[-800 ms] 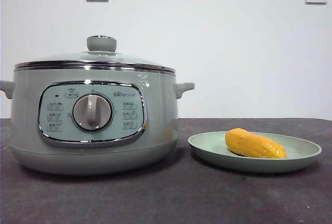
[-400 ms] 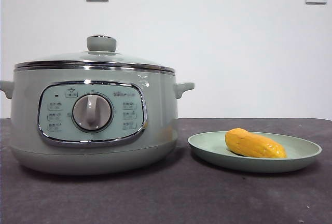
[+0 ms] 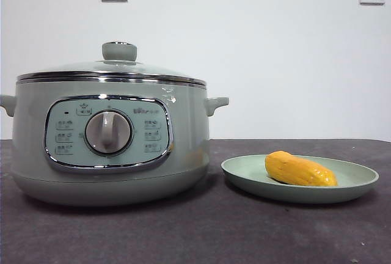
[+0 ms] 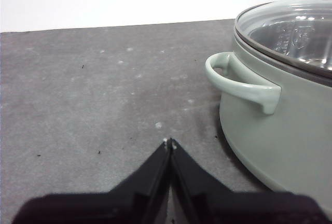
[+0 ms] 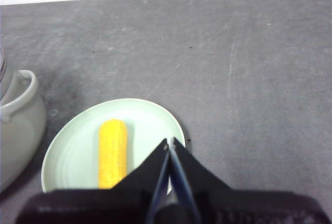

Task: Take the corn out from the steamer,put the corn on the plate,close the lid

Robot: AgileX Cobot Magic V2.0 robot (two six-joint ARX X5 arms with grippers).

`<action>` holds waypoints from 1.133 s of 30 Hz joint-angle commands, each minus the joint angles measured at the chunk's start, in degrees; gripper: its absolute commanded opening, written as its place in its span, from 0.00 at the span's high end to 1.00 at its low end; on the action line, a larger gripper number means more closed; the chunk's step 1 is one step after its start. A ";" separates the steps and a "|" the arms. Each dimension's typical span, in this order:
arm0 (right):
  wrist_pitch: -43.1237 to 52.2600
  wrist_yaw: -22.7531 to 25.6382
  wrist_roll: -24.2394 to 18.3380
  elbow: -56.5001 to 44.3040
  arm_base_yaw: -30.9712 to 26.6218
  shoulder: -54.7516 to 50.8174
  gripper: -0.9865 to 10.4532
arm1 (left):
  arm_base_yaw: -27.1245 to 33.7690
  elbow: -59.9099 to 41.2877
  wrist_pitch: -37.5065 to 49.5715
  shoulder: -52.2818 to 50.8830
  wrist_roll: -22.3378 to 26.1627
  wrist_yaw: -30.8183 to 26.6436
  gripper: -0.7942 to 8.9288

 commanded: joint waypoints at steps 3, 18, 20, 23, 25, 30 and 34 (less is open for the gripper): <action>0.28 0.17 0.42 -0.39 0.07 0.00 0.91 | 0.20 -0.85 0.22 -0.17 0.24 0.00 0.92; 13.64 -11.04 -5.90 -13.99 -12.11 -13.55 0.91 | 0.20 -0.85 0.24 -0.17 0.24 0.02 0.92; 16.92 -14.12 -6.88 -17.53 -14.69 -16.48 0.91 | 0.20 -0.85 0.24 -0.17 0.24 0.00 0.92; 21.73 -17.99 -7.32 -22.53 -17.33 -19.58 0.91 | 0.20 -0.85 0.24 -0.17 0.24 0.02 0.92; 23.56 -18.27 -7.91 -25.33 -18.36 -21.14 0.91 | 0.20 -0.85 0.24 -0.17 0.24 0.02 0.92; 24.37 -18.23 -8.26 -30.14 -19.54 -24.52 0.91 | 0.20 -0.85 0.24 -0.17 0.24 0.02 0.92; 20.55 -18.08 -8.31 -31.02 -19.61 -26.51 0.91 | 0.20 -0.85 0.24 -0.17 0.24 0.02 0.92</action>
